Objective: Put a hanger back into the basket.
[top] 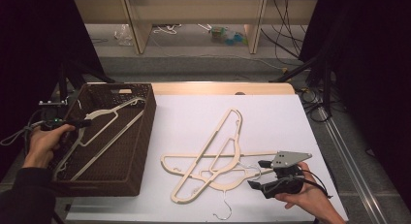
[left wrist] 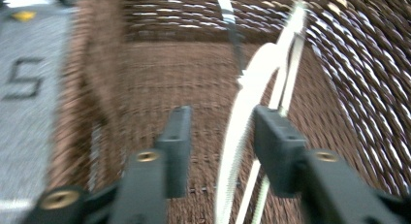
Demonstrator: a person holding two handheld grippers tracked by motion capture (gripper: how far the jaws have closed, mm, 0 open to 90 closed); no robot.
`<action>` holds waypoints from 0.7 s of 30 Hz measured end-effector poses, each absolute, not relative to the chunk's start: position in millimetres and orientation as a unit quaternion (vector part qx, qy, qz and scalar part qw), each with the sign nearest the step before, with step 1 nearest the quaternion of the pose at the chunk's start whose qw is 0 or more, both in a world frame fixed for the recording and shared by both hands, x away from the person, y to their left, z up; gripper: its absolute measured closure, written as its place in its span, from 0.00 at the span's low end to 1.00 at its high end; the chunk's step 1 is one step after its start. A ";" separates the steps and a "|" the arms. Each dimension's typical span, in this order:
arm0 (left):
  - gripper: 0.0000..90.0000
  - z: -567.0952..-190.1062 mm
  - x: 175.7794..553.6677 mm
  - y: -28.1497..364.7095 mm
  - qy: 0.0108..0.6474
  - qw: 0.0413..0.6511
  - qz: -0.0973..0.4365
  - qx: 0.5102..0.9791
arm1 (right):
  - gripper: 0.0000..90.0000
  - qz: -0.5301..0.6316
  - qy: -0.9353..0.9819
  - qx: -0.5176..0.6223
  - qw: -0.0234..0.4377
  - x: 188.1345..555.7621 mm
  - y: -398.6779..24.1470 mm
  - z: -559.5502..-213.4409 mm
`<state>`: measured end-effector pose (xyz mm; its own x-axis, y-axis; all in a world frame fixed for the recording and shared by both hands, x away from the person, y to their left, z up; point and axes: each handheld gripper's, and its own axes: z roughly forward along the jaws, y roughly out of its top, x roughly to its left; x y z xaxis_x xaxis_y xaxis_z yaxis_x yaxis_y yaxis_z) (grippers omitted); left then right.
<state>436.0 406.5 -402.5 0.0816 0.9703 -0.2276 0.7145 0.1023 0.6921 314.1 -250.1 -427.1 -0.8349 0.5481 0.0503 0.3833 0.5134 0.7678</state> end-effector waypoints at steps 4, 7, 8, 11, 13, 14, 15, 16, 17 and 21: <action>0.55 -389.6 428.3 399.5 0.655 0.354 0.196 0.638 | 0.26 0.410 0.865 0.271 0.097 314.6 -249.7 -428.3; 0.48 -375.3 418.3 393.0 0.637 0.370 0.204 0.645 | 0.26 0.410 0.866 0.270 0.097 314.4 -248.5 -428.8; 0.46 -372.9 416.8 391.3 0.637 0.372 0.206 0.643 | 0.26 0.410 0.866 0.270 0.097 314.3 -248.5 -428.9; 0.43 -358.1 403.8 381.3 0.610 0.393 0.220 0.652 | 0.26 0.409 0.866 0.271 0.098 314.6 -248.8 -429.2; 0.40 -351.5 396.4 373.4 0.601 0.404 0.224 0.652 | 0.27 0.409 0.865 0.273 0.098 315.1 -249.3 -429.7; 0.39 -349.1 393.5 370.1 0.594 0.409 0.225 0.655 | 0.26 0.409 0.865 0.273 0.099 315.3 -249.5 -429.9; 0.38 -345.7 388.3 363.7 0.584 0.417 0.223 0.659 | 0.26 0.409 0.865 0.273 0.099 315.4 -249.7 -430.1; 0.37 -344.1 385.6 359.7 0.577 0.421 0.222 0.664 | 0.27 0.408 0.865 0.274 0.098 315.6 -249.8 -430.4; 0.35 -341.9 381.1 352.7 0.565 0.420 0.221 0.675 | 0.27 0.407 0.865 0.275 0.098 315.6 -249.7 -430.5; 0.34 -334.4 365.8 327.4 0.527 0.443 0.221 0.691 | 0.27 0.404 0.865 0.281 0.100 315.5 -249.9 -431.1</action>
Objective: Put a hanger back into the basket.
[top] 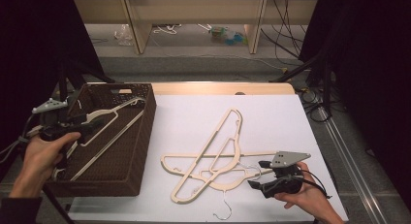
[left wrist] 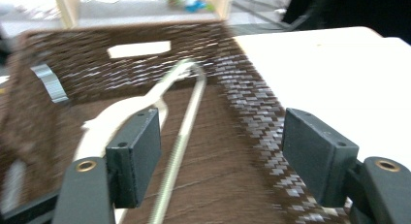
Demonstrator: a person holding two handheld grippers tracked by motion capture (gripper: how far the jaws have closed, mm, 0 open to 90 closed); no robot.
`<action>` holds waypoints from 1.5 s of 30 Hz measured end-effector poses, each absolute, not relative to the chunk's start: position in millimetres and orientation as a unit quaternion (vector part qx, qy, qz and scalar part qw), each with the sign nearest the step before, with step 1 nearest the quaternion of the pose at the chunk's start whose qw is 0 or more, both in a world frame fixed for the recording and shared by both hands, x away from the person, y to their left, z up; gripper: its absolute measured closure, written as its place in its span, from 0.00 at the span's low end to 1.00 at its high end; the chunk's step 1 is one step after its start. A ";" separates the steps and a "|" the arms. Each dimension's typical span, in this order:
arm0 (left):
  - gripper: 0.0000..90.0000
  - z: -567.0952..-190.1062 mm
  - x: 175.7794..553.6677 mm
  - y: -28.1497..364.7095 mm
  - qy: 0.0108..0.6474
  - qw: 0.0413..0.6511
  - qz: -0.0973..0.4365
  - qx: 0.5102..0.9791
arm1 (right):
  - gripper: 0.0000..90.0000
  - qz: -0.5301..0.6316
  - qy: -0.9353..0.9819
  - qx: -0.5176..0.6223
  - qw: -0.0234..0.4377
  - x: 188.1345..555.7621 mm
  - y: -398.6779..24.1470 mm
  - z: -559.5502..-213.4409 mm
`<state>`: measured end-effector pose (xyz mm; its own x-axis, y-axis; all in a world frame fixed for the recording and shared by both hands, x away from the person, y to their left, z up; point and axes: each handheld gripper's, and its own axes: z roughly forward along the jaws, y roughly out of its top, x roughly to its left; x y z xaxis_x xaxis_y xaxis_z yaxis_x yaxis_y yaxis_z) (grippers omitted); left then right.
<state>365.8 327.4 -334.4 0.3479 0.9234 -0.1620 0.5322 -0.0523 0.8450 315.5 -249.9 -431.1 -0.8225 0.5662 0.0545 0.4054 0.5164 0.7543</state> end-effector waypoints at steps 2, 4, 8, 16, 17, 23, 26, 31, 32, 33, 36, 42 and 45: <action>0.33 -329.5 356.6 307.0 0.503 0.456 0.216 0.702 | 0.27 0.403 0.865 0.283 0.101 315.9 -250.0 -431.7; 0.32 -326.6 351.1 293.6 0.484 0.461 0.215 0.712 | 0.27 0.402 0.864 0.285 0.100 316.5 -250.0 -432.8; 0.32 -322.3 337.6 258.8 0.440 0.473 0.215 0.733 | 0.27 0.401 0.864 0.286 0.100 317.2 -250.5 -433.9; 0.31 -328.5 322.5 201.9 0.385 0.497 0.194 0.753 | 0.27 0.403 0.861 0.292 0.103 317.9 -251.0 -435.8; 0.31 -330.7 321.0 196.0 0.382 0.500 0.186 0.755 | 0.27 0.404 0.861 0.292 0.104 318.5 -251.3 -436.5; 0.27 -351.9 314.1 163.3 0.345 0.510 0.155 0.773 | 0.27 0.403 0.856 0.306 0.105 319.2 -253.6 -438.6; 0.22 -364.2 312.1 150.0 0.332 0.512 0.138 0.780 | 0.27 0.402 0.855 0.309 0.104 318.5 -254.1 -439.2; 0.18 -382.9 307.7 133.8 0.310 0.515 0.130 0.789 | 0.27 0.401 0.856 0.307 0.107 317.4 -253.8 -440.1; 0.18 -388.5 306.2 130.8 0.303 0.516 0.126 0.791 | 0.27 0.401 0.856 0.309 0.106 317.2 -253.8 -440.1; 0.18 -390.7 305.5 129.9 0.303 0.515 0.125 0.792 | 0.27 0.401 0.857 0.306 0.107 317.8 -253.8 -441.0; 0.18 -405.9 302.2 125.1 0.301 0.515 0.113 0.795 | 0.27 0.401 0.857 0.306 0.105 317.5 -253.2 -441.7; 0.18 -425.6 292.9 116.6 0.288 0.506 0.108 0.806 | 0.28 0.397 0.859 0.306 0.106 317.9 -253.5 -443.6; 0.18 -435.8 288.2 115.1 0.273 0.496 0.114 0.816 | 0.29 0.391 0.860 0.308 0.111 319.4 -254.1 -444.6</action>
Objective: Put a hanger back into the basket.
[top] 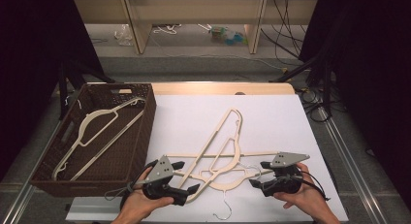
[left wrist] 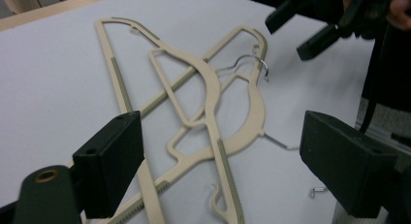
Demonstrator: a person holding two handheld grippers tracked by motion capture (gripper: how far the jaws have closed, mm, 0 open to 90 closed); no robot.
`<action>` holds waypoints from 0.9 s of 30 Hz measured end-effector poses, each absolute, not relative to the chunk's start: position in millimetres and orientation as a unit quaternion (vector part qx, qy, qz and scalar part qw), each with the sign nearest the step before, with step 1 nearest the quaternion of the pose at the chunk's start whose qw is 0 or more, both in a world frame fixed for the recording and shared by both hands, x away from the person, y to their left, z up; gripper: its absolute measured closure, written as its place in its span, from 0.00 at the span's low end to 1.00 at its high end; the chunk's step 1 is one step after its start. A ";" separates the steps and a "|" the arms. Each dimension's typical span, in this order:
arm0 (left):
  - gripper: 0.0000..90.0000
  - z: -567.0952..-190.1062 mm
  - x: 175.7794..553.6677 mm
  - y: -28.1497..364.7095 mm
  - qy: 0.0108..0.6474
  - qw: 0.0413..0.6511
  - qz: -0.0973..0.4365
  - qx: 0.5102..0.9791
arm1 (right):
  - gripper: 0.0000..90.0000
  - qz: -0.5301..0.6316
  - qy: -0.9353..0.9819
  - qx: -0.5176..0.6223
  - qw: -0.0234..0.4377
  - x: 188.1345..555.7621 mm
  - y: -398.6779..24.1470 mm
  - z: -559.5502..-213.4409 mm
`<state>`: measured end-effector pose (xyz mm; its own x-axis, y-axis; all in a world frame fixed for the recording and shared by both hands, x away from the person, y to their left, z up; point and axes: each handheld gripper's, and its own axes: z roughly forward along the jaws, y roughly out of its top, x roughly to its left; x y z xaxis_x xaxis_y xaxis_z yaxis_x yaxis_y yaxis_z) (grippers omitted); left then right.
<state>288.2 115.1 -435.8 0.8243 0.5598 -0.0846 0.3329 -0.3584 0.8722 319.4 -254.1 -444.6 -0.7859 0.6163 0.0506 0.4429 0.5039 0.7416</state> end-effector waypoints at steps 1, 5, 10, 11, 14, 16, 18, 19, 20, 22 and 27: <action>0.18 -439.2 287.2 115.6 0.270 0.491 0.118 0.820 | 0.29 0.387 0.862 0.310 0.108 319.5 -254.6 -444.9; 0.18 -444.5 285.9 116.8 0.279 0.491 0.120 0.816 | 0.34 0.377 0.861 0.319 0.117 322.0 -258.7 -447.0; 0.18 -445.9 285.6 118.3 0.268 0.488 0.132 0.820 | 0.41 0.361 0.858 0.343 0.127 331.0 -260.8 -449.5; 0.18 -447.6 284.7 117.8 0.276 0.484 0.128 0.820 | 0.42 0.360 0.858 0.345 0.122 332.9 -260.6 -449.8; 0.18 -450.0 284.8 116.8 0.274 0.478 0.126 0.825 | 0.48 0.353 0.858 0.353 0.116 342.9 -257.6 -453.9; 0.18 -450.9 286.3 116.7 0.261 0.477 0.129 0.829 | 0.53 0.350 0.860 0.352 0.117 347.9 -255.7 -458.0; 0.18 -451.4 284.6 115.1 0.270 0.478 0.121 0.827 | 0.57 0.347 0.860 0.358 0.113 351.5 -253.8 -460.4; 0.18 -451.4 284.6 114.8 0.267 0.477 0.123 0.828 | 0.60 0.345 0.860 0.359 0.111 353.8 -253.0 -461.0; 0.18 -451.3 284.8 114.7 0.263 0.476 0.123 0.830 | 0.62 0.340 0.864 0.356 0.108 356.2 -252.6 -462.1; 0.19 -451.7 284.3 114.3 0.264 0.474 0.122 0.831 | 0.64 0.327 0.870 0.357 0.099 361.4 -252.1 -463.3; 0.19 -451.7 284.3 114.7 0.264 0.475 0.120 0.831 | 0.71 0.313 0.876 0.356 0.093 371.5 -250.9 -469.9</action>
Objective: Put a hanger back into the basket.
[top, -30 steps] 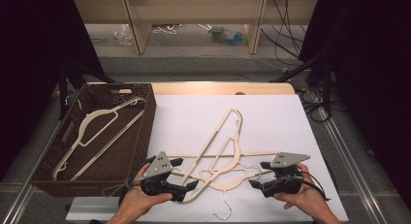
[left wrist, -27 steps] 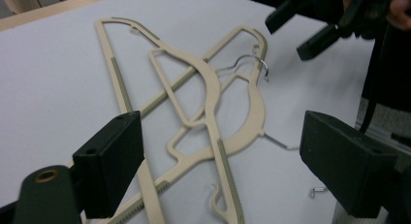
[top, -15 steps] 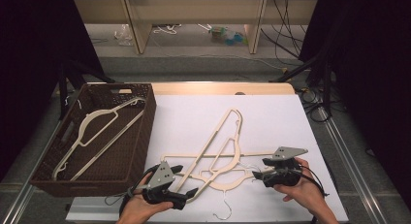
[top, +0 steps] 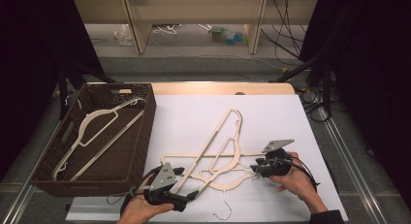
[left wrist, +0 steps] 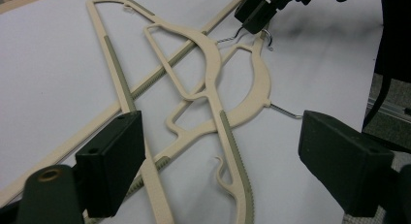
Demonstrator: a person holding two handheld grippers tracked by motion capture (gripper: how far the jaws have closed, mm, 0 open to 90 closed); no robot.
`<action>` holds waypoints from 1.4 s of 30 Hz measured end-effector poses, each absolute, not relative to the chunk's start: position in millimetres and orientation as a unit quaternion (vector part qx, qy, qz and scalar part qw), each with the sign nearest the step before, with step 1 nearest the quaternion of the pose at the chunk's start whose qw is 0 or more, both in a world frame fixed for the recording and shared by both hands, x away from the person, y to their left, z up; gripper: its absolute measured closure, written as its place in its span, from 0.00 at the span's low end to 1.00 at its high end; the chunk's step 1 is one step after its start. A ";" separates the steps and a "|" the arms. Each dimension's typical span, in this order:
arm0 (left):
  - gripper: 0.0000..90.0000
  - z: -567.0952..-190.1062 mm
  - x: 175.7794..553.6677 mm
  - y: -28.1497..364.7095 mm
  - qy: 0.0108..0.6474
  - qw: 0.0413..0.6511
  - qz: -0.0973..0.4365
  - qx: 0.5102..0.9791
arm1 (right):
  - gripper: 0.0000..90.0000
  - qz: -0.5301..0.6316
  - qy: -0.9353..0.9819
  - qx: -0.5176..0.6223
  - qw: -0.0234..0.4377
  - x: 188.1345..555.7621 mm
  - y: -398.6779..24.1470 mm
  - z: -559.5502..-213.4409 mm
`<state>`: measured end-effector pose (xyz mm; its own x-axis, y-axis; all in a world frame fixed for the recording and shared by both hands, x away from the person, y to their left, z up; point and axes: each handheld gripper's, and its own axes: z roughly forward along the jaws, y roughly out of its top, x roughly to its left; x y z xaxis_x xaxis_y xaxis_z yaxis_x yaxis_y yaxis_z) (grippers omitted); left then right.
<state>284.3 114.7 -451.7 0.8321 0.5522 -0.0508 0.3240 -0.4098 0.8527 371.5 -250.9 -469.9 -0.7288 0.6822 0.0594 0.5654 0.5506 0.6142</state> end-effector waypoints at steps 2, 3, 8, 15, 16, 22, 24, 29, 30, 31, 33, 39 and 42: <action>0.19 -451.7 284.2 114.5 0.261 0.474 0.121 0.832 | 0.74 0.311 0.876 0.357 0.086 374.5 -251.6 -471.6; 0.19 -451.7 284.2 114.4 0.261 0.474 0.121 0.832 | 0.76 0.306 0.878 0.358 0.085 375.0 -251.9 -473.0; 0.19 -452.2 284.3 113.9 0.261 0.476 0.122 0.831 | 0.87 0.300 0.879 0.364 0.070 375.5 -252.8 -473.5; 0.19 -453.0 284.3 113.1 0.261 0.474 0.124 0.832 | 0.96 0.299 0.869 0.389 0.059 375.5 -255.0 -473.7; 0.19 -452.9 285.0 113.6 0.258 0.471 0.125 0.834 | 0.97 0.297 0.869 0.391 0.056 375.4 -255.2 -473.1; 0.20 -453.6 286.3 113.5 0.261 0.465 0.125 0.837 | 0.97 0.301 0.872 0.381 0.061 376.1 -255.8 -471.3; 0.20 -453.9 288.1 113.6 0.255 0.460 0.121 0.842 | 0.98 0.306 0.871 0.379 0.060 375.4 -255.5 -468.6; 0.20 -457.5 292.9 107.6 0.255 0.454 0.125 0.844 | 0.98 0.312 0.873 0.369 0.065 375.1 -254.8 -464.3; 0.20 -459.5 296.1 103.5 0.254 0.451 0.126 0.846 | 0.98 0.313 0.873 0.369 0.065 375.1 -254.8 -464.3; 0.20 -461.0 298.5 100.2 0.254 0.448 0.125 0.848 | 0.98 0.318 0.870 0.371 0.067 375.2 -254.4 -465.5; 0.21 -468.1 309.9 87.9 0.246 0.439 0.118 0.856 | 0.98 0.311 0.871 0.376 0.057 375.2 -254.9 -463.4; 0.39 -476.6 343.0 46.6 0.214 0.400 0.128 0.882 | 0.98 0.318 0.868 0.377 0.053 374.8 -254.3 -461.9; 0.45 -478.4 351.1 31.0 0.206 0.387 0.122 0.890 | 0.98 0.322 0.867 0.378 0.047 374.8 -255.5 -461.3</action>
